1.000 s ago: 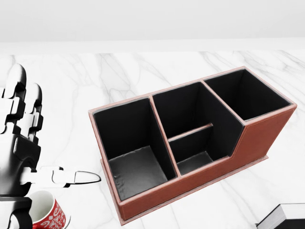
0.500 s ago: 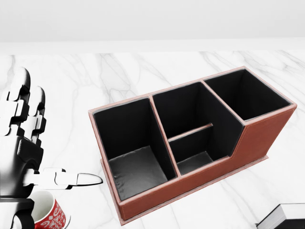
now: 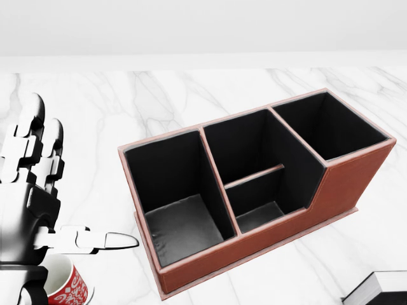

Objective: Pick up the book and place it in the back compartment of the caddy.

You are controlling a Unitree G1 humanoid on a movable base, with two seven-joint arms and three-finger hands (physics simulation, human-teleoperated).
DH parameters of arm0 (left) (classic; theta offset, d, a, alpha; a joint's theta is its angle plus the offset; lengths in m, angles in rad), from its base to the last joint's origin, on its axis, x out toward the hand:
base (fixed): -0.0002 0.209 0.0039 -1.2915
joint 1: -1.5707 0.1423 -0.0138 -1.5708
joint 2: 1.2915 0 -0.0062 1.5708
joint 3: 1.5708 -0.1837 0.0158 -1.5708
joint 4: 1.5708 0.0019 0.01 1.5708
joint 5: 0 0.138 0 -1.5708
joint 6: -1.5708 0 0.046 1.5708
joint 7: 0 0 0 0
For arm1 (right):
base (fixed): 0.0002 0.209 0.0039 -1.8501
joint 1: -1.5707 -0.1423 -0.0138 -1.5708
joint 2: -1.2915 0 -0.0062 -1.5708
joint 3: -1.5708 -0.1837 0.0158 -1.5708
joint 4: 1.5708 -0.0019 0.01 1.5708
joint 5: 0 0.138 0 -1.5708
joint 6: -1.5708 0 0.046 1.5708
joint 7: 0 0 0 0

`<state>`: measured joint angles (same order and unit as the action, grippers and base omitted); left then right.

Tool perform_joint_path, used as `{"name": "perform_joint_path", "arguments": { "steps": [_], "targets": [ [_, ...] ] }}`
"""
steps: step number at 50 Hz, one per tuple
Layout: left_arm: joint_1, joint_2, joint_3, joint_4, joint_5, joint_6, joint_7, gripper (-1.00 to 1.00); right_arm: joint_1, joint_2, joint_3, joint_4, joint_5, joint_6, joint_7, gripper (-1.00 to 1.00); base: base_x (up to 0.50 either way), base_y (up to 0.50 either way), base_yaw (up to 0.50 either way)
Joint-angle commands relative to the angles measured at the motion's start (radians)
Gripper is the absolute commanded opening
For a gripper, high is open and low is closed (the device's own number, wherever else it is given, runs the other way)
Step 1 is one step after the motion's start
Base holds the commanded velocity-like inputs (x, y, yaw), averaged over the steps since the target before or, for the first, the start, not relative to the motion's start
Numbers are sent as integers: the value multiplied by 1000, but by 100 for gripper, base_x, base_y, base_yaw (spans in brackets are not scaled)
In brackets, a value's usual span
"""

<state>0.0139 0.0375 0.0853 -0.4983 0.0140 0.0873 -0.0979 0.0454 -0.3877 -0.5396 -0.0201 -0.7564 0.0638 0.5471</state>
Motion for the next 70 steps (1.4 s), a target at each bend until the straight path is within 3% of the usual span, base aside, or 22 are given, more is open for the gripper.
{"name": "perform_joint_path", "arguments": {
  "steps": [1,38,70],
  "targets": [
    [1,0,0,-1,1,0,-1,100,-4,-6,9,19,-11,-10,-6,100,0,0,0],
    [12,-4,-12,8,13,0,-1,100,2,-14,32,108,-31,-70,-57,100,0,0,0],
    [12,-5,-14,10,15,0,-2,100,-8,-32,60,201,-23,-85,-100,100,0,0,0]
  ]
}}
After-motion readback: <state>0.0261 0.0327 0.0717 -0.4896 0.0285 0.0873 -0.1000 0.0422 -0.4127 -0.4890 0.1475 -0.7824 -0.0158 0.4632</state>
